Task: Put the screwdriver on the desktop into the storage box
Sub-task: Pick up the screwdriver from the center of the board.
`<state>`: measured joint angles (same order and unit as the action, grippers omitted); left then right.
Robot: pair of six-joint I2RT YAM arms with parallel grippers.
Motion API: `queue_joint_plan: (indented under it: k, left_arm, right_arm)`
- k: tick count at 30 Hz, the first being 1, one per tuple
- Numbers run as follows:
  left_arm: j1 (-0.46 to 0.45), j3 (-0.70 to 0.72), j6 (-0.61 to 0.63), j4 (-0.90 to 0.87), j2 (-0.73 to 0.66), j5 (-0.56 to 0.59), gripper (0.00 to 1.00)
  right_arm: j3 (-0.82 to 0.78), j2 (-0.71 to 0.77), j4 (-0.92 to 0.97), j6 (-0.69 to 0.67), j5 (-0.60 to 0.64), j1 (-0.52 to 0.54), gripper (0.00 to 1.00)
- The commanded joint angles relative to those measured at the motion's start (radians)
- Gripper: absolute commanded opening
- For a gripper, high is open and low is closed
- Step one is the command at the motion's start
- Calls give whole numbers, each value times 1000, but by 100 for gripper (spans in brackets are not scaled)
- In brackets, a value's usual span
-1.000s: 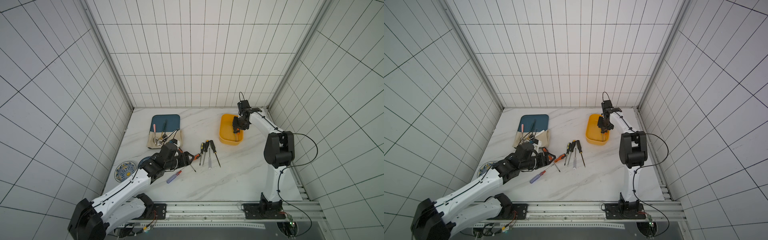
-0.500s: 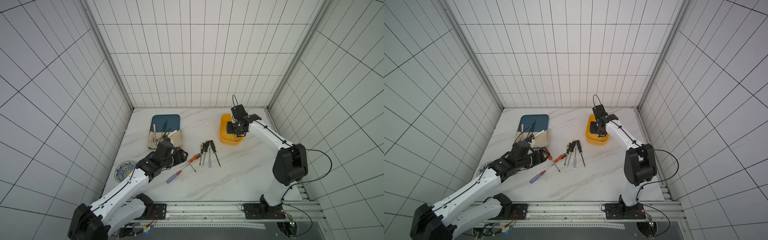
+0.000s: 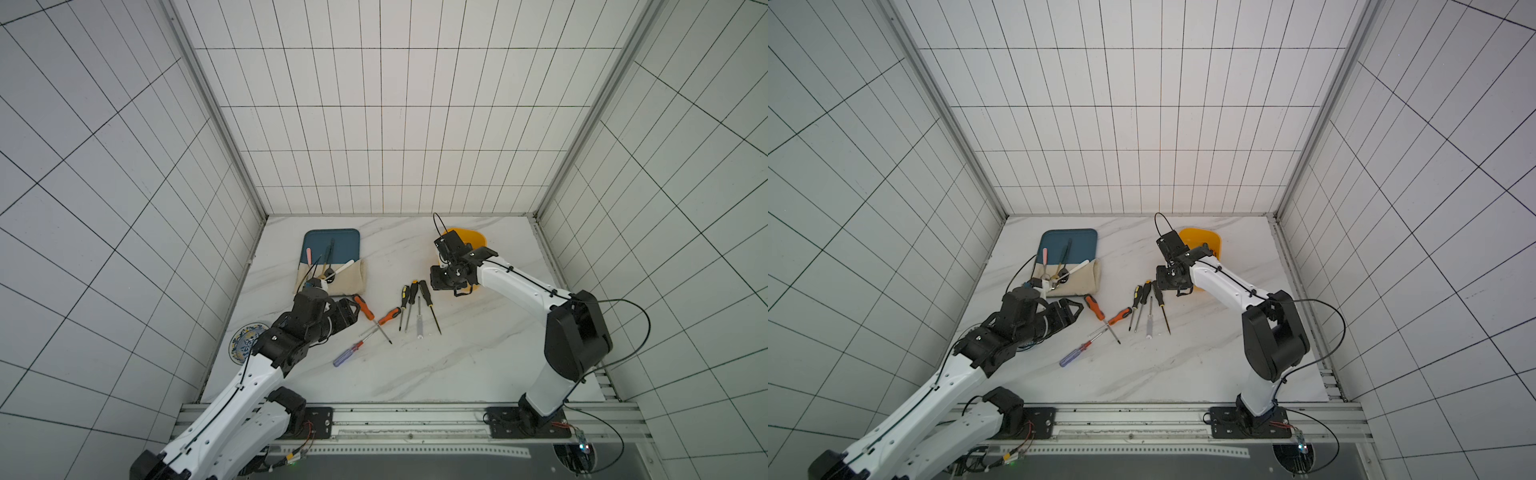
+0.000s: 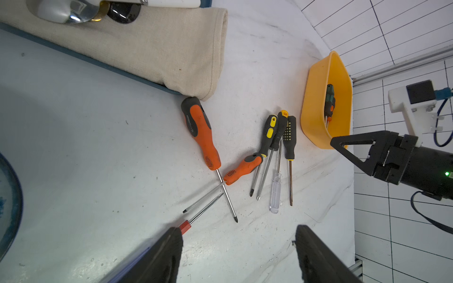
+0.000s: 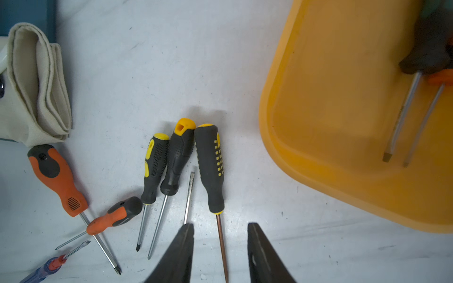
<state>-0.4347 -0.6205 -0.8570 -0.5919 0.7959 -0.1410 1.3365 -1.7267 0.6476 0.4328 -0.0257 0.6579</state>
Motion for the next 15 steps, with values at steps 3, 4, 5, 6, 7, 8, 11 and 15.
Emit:
queue_joint_plan:
  k: [3, 4, 5, 6, 7, 8, 11, 15]
  left_arm:
    - [14, 23, 4, 23, 15, -30, 76]
    - [13, 23, 4, 28, 21, -38, 76]
    - [13, 25, 3, 33, 29, -48, 77]
    - [13, 24, 4, 36, 34, -57, 76]
    - [13, 25, 4, 42, 42, -69, 76]
    - [13, 25, 4, 47, 51, -84, 76]
    - [14, 29, 6, 63, 79, -124, 76]
    - [13, 43, -5, 94, 95, -150, 76]
  right_arm:
    - [-19, -59, -12, 18, -3, 38, 42]
    - [-17, -70, -12, 18, -2, 43, 42]
    - [-13, -81, -12, 18, -3, 46, 42]
    - [-10, -92, -11, 17, -3, 48, 42]
    - [-7, -104, -12, 17, -2, 49, 42]
    - [-4, -116, -12, 17, -2, 50, 42]
    - [-1, -143, -15, 15, 2, 51, 42]
    - [6, -176, -19, 12, 3, 52, 41]
